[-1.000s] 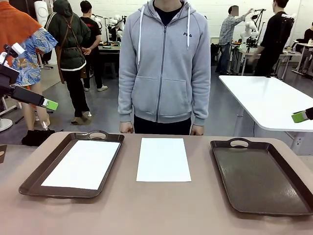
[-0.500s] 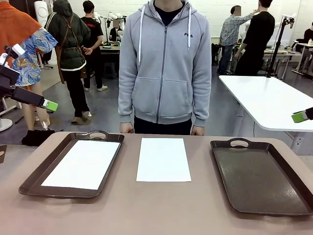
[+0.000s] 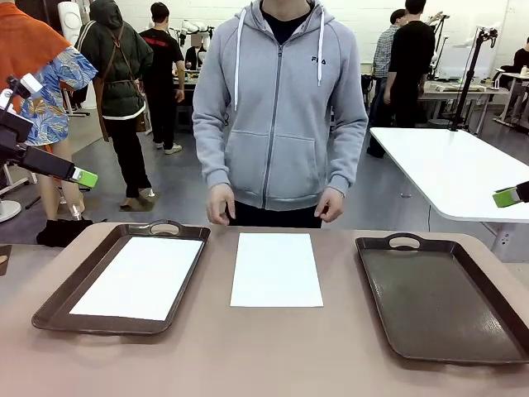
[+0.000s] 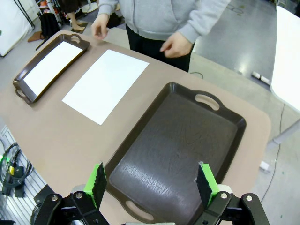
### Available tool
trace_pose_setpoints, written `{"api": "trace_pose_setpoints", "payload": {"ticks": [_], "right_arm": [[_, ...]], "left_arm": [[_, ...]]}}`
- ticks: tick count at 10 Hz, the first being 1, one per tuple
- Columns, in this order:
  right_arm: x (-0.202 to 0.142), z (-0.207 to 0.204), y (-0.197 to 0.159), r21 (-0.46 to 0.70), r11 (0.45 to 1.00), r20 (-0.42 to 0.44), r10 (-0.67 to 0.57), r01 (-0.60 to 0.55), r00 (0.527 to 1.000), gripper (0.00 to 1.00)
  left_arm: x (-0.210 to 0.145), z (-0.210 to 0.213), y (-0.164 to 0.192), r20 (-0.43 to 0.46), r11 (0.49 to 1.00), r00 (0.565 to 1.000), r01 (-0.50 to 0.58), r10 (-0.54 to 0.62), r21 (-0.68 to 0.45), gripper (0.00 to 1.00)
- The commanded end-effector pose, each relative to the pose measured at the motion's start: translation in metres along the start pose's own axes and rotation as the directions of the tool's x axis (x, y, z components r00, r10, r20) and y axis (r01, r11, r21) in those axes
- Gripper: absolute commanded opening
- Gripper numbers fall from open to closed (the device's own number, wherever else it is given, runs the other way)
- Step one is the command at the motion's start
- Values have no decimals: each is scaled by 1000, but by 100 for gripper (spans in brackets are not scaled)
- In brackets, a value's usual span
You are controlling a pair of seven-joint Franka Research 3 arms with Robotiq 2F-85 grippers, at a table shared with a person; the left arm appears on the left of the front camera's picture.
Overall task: Sort the A4 documents.
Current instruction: Receive the A4 Paper.
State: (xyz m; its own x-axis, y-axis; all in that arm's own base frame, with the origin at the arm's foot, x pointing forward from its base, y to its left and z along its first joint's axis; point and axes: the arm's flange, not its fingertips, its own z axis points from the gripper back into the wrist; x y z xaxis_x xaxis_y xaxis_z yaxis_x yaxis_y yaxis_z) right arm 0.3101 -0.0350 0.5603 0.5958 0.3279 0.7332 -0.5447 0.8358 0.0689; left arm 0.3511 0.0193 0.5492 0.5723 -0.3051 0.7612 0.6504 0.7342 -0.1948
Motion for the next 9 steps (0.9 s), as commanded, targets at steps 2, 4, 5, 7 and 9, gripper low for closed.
{"api": "trace_pose_setpoints", "payload": {"ticks": [2,4,5,7,9], "right_arm": [[0,-2,0,14,1000,2,0,0,1000,100],[0,-2,0,14,1000,2,0,0,1000,100],[0,-2,0,14,1000,2,0,0,1000,100],[0,-2,0,14,1000,2,0,0,1000,100],[0,-2,0,14,1000,2,0,0,1000,100]], "left_arm": [[-1,-1,1,1,1000,1000,2,-2,-10,100],[-1,-1,1,1,1000,1000,2,-2,-10,100],[-1,-1,1,1,1000,1000,2,-2,-10,100],[-1,-1,1,1,1000,1000,2,-2,-10,100],[-1,-1,1,1,1000,1000,2,-2,-10,100]]}}
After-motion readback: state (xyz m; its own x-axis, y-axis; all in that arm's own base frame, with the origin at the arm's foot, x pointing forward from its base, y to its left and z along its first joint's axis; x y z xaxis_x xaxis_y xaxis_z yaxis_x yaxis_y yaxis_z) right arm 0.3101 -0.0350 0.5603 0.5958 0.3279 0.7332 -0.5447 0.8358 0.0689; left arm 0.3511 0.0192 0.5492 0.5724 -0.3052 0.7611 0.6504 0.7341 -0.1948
